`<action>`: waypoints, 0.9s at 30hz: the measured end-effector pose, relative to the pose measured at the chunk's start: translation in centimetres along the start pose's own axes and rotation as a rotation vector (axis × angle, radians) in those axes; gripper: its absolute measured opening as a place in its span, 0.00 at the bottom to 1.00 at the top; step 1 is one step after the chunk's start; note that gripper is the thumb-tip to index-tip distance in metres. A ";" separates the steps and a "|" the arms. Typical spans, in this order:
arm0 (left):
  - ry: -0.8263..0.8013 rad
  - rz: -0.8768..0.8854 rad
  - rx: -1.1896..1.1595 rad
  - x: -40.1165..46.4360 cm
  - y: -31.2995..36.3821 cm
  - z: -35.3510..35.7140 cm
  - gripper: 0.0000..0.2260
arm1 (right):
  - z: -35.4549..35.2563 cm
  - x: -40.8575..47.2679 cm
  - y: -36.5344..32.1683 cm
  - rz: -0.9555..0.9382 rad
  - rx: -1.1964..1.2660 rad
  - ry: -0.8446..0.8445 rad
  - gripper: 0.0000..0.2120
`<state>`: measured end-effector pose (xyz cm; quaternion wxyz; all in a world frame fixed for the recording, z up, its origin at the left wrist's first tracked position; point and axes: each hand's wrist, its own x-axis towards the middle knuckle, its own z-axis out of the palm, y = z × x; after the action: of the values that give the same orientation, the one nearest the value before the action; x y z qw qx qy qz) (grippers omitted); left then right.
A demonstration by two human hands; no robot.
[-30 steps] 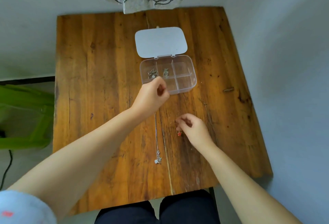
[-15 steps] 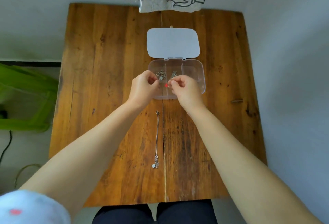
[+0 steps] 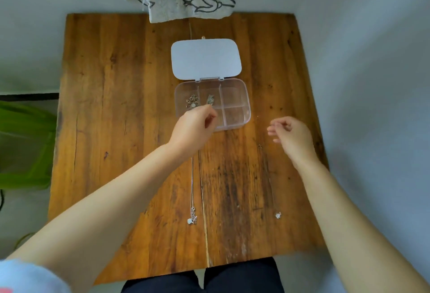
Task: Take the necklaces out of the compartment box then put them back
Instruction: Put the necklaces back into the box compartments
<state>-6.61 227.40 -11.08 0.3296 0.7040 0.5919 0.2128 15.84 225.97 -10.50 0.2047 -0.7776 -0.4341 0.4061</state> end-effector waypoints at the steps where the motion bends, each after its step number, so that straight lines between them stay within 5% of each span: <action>1: -0.073 0.085 0.035 -0.1 1.0 1.4 0.04 | -0.9 -0.5 1.6 0.045 -0.054 -0.011 0.08; 5: -0.382 0.371 0.376 -0.2 3.9 8.4 0.13 | -1.1 -3.6 6.9 0.122 -0.282 -0.150 0.09; 8: -0.434 0.385 0.596 0.9 4.5 11.2 0.23 | 0.4 -5.5 8.5 0.084 -0.312 -0.090 0.12; 16: -0.488 0.415 0.774 2.1 4.5 12.2 0.15 | 2.2 -5.7 8.5 -0.007 -0.261 -0.010 0.16; 21: -0.416 0.149 0.219 0.4 5.6 10.0 0.04 | 1.7 -5.1 8.2 -0.078 -0.055 -0.147 0.23; 25: -0.268 -0.039 -0.108 -0.3 6.5 6.8 0.01 | 1.5 -5.2 8.4 -0.073 -0.039 -0.274 0.05; 27: -0.195 -0.125 -0.177 -0.3 6.0 5.1 0.00 | 0.9 -5.6 8.4 -0.072 -0.026 -0.239 0.05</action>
<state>1.00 225.57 -10.31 0.4591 0.6513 0.5788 0.1736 17.75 216.71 -14.07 0.1556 -0.7103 -0.4883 0.4825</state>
